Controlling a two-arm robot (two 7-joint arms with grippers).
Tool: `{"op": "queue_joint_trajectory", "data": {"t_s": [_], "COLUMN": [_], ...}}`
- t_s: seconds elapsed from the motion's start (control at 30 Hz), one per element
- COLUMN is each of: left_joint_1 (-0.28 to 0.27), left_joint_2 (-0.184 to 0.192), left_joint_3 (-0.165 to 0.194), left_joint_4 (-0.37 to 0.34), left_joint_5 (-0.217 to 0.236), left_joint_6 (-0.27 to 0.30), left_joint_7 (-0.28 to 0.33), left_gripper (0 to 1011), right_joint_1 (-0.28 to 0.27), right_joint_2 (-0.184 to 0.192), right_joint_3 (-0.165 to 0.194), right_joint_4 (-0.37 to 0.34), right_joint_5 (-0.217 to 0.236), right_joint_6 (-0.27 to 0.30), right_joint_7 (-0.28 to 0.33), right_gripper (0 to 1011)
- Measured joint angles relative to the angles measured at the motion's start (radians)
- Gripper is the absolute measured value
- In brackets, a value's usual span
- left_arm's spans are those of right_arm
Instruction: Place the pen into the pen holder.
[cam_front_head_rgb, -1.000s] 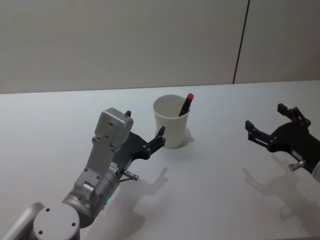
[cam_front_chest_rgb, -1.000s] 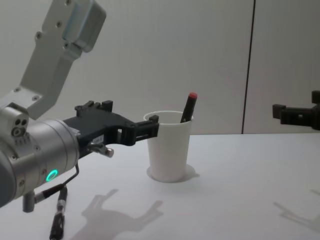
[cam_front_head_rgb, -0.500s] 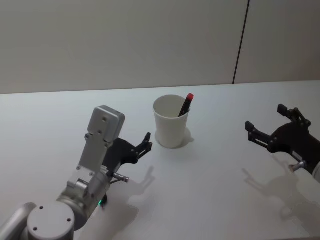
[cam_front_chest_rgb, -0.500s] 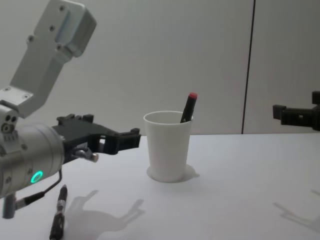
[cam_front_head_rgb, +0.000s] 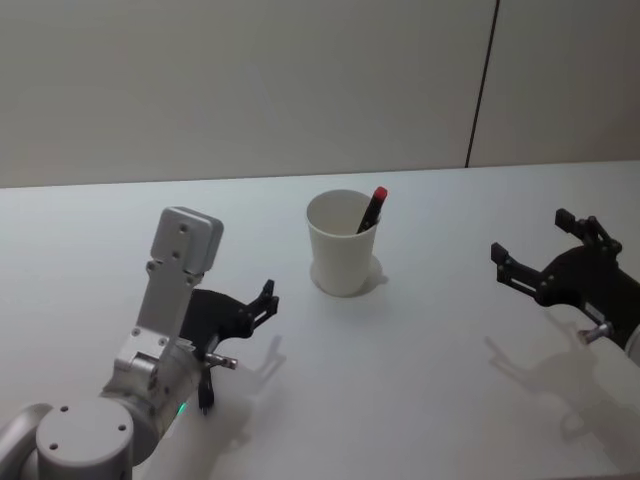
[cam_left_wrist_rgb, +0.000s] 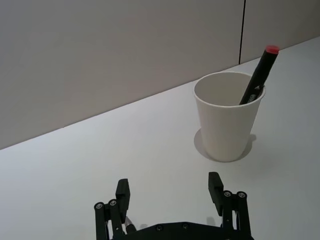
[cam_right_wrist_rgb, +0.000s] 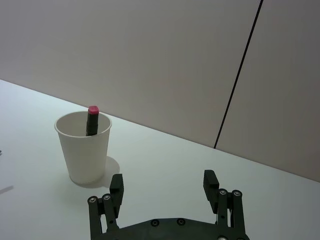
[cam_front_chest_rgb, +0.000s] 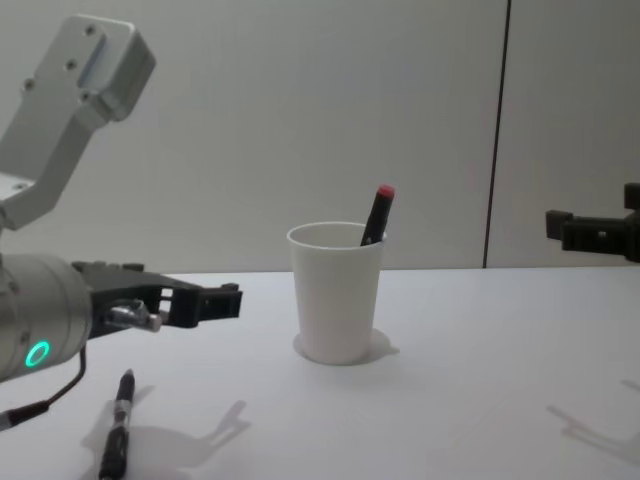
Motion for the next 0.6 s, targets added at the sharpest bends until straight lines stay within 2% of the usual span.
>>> {"op": "queue_joint_trajectory", "data": {"t_s": [0.3, 0.6], "left_joint_1": [0.009, 0.022], "left_joint_2": [-0.008, -0.021], "left_joint_3": [-0.02, -0.033], "left_joint_4": [-0.027, -0.055], "left_joint_5": [-0.068, -0.115], "left_joint_6": [0.101, 0.193], "left_joint_7": [0.056, 0.127], "left_gripper": [1003, 1003], "right_joint_1": [0.0, 0.0], "right_joint_2": [0.0, 0.0], "right_joint_3": [0.0, 0.0], "right_joint_4": [0.0, 0.0], "right_joint_5": [0.0, 0.0], "right_joint_6": [0.0, 0.0], "right_joint_7": [0.0, 0.0], "right_gripper": [1001, 1002]}}
